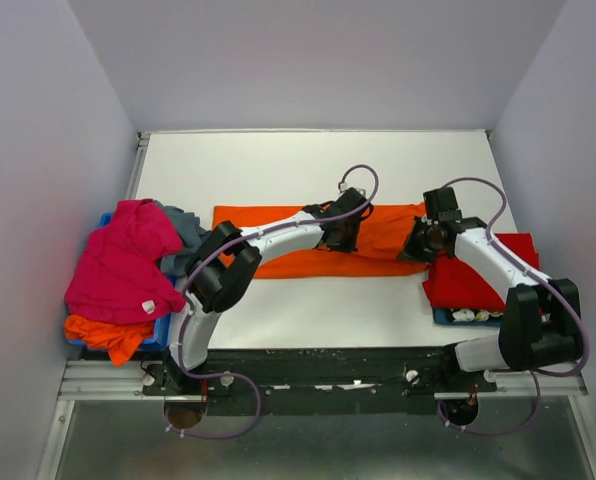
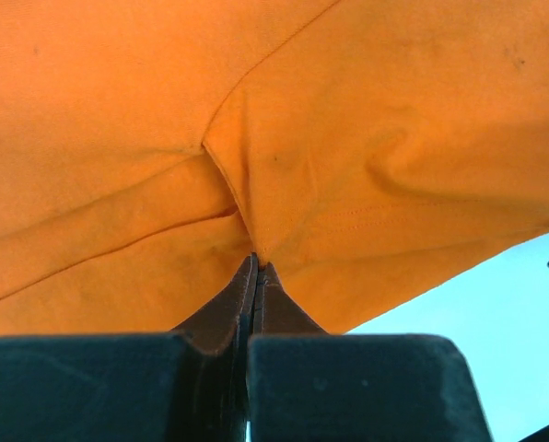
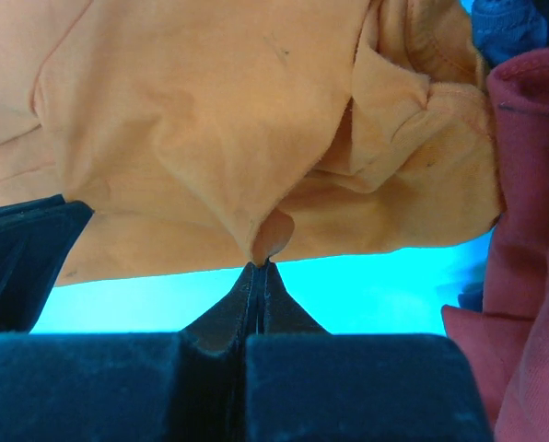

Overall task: Fold and stack the t-shirts
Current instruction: Fold the other side of the tshirt into a rectangle, then rotate the tshirt 90 degrees

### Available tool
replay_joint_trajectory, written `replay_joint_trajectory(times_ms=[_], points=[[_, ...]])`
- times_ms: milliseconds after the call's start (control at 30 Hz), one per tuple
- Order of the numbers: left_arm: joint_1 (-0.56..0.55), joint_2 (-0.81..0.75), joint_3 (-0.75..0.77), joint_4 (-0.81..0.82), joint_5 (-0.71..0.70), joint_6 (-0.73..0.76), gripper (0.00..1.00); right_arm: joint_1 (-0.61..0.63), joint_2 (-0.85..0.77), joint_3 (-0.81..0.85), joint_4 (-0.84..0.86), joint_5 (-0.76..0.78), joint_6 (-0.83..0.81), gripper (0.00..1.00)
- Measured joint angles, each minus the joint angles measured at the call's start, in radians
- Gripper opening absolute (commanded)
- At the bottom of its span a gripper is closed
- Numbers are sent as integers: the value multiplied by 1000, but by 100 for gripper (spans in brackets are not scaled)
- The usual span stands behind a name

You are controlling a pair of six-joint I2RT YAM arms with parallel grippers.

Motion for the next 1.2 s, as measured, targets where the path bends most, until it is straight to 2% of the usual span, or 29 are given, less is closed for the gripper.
replay_joint_trajectory(times_ms=[200,300,367,433,467,567,733,833,900,1033,1100,1133,1200], points=[[16,-32,3,-41,7,22,0,0,-7,21,-32,-2,8,1],[23,-37,14,-55,18,33,2,0,-7,21,-41,-6,14,6],[26,-37,15,-60,26,38,15,0,-7,14,-37,-16,21,17],[26,-37,14,-66,39,41,26,0,-7,-7,-29,-22,32,21],[26,-37,14,-68,46,41,35,0,-7,-22,-22,-25,36,26],[26,-38,5,-65,70,43,52,0,-14,-66,-21,-28,47,29],[34,-64,-6,-98,54,63,54,0,-63,-74,-26,-3,49,23],[65,-121,-9,-122,26,81,49,0,-69,-59,-18,18,50,15],[108,-169,-21,-125,6,90,39,0,-56,-51,-6,30,53,1],[237,-234,-50,-119,-52,101,13,2,5,-45,34,39,77,1],[304,-237,-68,-107,-86,100,4,7,35,-46,47,44,94,1],[334,-234,-76,-102,-102,100,0,9,46,-46,56,49,100,1],[388,-215,-84,-100,-135,98,0,13,60,-46,68,61,113,1]])
